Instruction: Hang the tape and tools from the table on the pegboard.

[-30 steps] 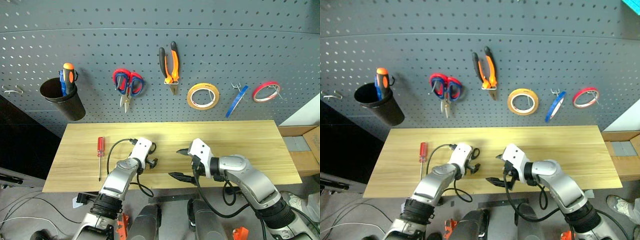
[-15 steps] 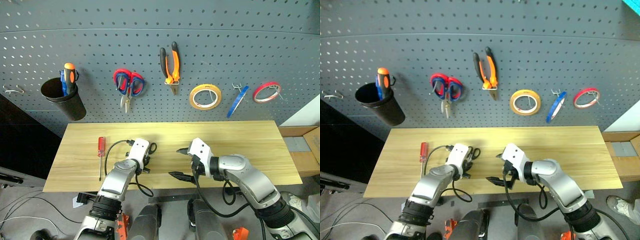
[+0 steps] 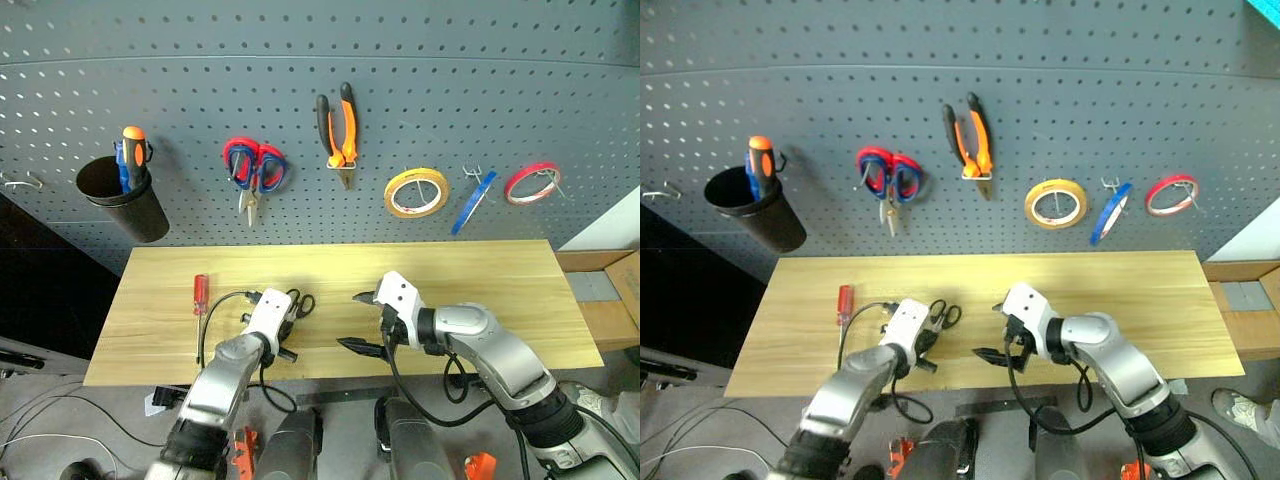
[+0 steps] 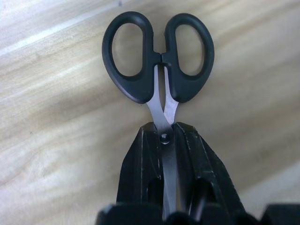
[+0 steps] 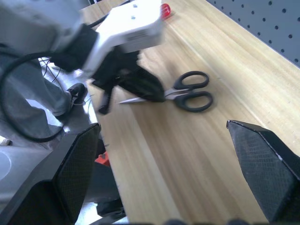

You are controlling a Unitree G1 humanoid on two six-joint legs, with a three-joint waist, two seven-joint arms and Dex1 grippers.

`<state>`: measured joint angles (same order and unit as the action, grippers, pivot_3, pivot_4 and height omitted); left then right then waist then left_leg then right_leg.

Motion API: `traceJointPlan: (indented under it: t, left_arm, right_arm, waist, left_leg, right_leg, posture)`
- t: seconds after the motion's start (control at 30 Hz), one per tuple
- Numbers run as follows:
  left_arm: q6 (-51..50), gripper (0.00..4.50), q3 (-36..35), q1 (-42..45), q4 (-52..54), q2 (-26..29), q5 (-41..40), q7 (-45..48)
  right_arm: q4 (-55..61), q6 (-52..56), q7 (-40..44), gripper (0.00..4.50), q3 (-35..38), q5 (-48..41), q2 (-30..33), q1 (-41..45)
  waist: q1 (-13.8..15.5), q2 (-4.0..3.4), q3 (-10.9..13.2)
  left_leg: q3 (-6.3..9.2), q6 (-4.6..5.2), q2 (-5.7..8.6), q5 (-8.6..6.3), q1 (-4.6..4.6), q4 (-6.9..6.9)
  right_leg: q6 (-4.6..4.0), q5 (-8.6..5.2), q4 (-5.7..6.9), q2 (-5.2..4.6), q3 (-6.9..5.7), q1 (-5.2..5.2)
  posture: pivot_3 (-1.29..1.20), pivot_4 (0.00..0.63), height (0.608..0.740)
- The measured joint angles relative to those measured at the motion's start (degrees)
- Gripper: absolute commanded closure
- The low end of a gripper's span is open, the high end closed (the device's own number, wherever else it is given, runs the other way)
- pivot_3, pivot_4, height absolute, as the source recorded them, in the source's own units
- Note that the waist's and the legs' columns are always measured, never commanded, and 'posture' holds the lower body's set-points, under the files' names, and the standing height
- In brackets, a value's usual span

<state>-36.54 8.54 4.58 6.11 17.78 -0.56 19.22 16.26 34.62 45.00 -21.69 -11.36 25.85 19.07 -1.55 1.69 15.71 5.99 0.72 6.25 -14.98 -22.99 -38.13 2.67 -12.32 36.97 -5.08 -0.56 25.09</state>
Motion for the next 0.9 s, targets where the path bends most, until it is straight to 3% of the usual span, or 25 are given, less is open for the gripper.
traceJointPlan:
  t: [0.3,0.5,0.67,0.9]
  left_arm:
    - [23.1,4.42,-9.5,-9.4,21.1,-2.0,-4.8,-0.7]
    - [24.1,4.42,-13.3,-5.3,22.2,-0.3,-5.7,-1.1]
    - [21.9,4.42,-17.2,-0.5,22.5,-0.5,-9.2,-2.2]
    - [22.2,4.42,-16.4,0.4,22.1,0.0,-10.2,-1.1]
  right_arm:
    - [2.4,-1.7,2.5,0.00,2.7,-4.4,-2.8,4.8]
    - [2.8,-1.6,-0.5,0.00,11.1,-12.8,-11.2,15.0]
    - [1.7,-1.6,-1.4,0.00,11.9,-13.5,-11.5,17.7]
    - [0.8,-1.9,-1.4,0.00,11.5,-13.3,-11.0,17.3]
  waist:
    - [0.8,-0.01,0.0]
    - [1.6,0.00,0.0]
    - [2.2,0.10,-0.1]
    - [2.0,0.10,-0.1]
  left_leg:
    - [0.00,0.01,-0.04,0.00,-0.05,0.15]
    - [0.02,-0.03,-0.01,0.03,-0.03,0.09]
    - [0.01,-0.05,0.02,0.04,-0.07,0.11]
    - [-0.02,-0.08,0.00,0.06,-0.05,0.12]
  right_leg:
    - [-0.02,-0.01,-0.10,0.00,-0.02,0.05]
    - [-0.02,0.00,-0.04,0.04,-0.08,0.06]
    - [-0.03,0.01,-0.06,0.04,-0.12,0.12]
    - [-0.05,0.01,0.02,0.06,-0.08,0.15]
  posture:
    - [0.02,0.251,0.740]
    - [0.04,0.234,0.740]
    - [0.04,0.226,0.740]
    - [0.02,0.210,0.740]
